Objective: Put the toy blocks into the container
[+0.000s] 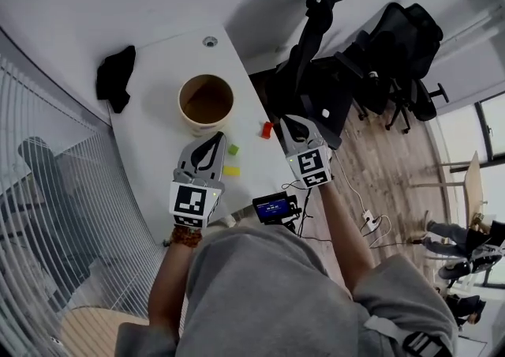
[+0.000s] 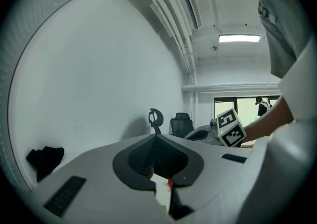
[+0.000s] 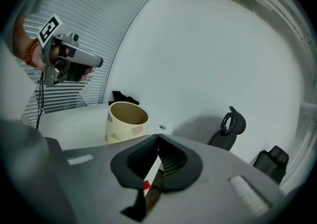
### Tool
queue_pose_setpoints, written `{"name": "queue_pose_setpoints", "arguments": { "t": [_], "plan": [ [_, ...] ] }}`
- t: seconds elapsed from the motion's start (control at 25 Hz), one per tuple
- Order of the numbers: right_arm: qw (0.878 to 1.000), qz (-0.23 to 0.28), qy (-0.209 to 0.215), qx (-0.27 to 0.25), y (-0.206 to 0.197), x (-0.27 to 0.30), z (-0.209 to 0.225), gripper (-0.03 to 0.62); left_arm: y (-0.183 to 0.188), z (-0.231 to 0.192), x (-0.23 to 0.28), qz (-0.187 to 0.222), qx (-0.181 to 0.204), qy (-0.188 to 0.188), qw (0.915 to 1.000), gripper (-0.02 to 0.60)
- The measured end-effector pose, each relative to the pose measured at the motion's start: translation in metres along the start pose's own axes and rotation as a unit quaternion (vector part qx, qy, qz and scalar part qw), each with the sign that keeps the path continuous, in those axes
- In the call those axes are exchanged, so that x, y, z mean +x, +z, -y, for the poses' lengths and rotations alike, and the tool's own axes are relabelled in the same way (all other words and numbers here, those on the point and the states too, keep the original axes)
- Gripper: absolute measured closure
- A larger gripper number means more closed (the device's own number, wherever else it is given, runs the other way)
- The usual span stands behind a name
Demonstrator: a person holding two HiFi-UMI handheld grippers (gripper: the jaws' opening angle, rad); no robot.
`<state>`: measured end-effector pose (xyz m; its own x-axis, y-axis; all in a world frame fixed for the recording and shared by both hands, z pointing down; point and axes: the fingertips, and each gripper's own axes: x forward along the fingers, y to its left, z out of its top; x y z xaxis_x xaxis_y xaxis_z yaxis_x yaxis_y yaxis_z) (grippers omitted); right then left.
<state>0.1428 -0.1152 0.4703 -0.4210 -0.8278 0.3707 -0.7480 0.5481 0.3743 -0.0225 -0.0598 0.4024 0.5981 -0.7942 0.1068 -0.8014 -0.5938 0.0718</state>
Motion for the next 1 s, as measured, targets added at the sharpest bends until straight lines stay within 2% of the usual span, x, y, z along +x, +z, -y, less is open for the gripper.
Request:
{"name": "queue_pose_setpoints", "arguments": {
  "t": [0.08,0.16,0.28,0.36,0.6,0.76,0.84,1.0],
  "plan": [
    [1.000,-0.018,0.017,-0.013,-0.018,0.007,-0.007,0.582,-0.004,-0.004,0.002,-0.004,-0.002,-0.004,1.0000,0.574],
    [0.997,-0.043,0.038,-0.053,-0.034,0.014,-0.016,0.582,-0.004,-0.006,-0.002,-0.004,-0.005,-0.011,0.9999,0.574],
    [0.988,-0.072,0.074,-0.119,-0.055,0.025,-0.026,0.582,-0.009,-0.010,-0.012,-0.004,-0.013,-0.021,0.9997,0.574],
    [0.983,-0.082,0.092,-0.135,-0.066,0.034,-0.032,0.582,-0.019,-0.019,-0.016,-0.011,-0.020,-0.018,0.9996,0.574],
    [0.981,-0.107,0.133,-0.095,-0.090,0.048,-0.042,0.582,-0.038,-0.039,-0.031,-0.020,-0.059,0.004,0.9981,0.574],
    [0.973,-0.123,0.160,-0.110,-0.101,0.056,-0.048,0.582,-0.050,-0.045,-0.036,-0.032,-0.065,0.010,0.9973,0.572],
    [0.967,-0.136,0.176,-0.122,-0.111,0.057,-0.053,0.554,-0.052,-0.045,-0.038,-0.033,-0.066,0.010,0.9972,0.573],
    [0.962,-0.159,0.195,-0.110,-0.130,0.061,-0.059,0.546,-0.057,-0.050,-0.041,-0.036,-0.072,0.017,0.9967,0.574]
  ]
}}
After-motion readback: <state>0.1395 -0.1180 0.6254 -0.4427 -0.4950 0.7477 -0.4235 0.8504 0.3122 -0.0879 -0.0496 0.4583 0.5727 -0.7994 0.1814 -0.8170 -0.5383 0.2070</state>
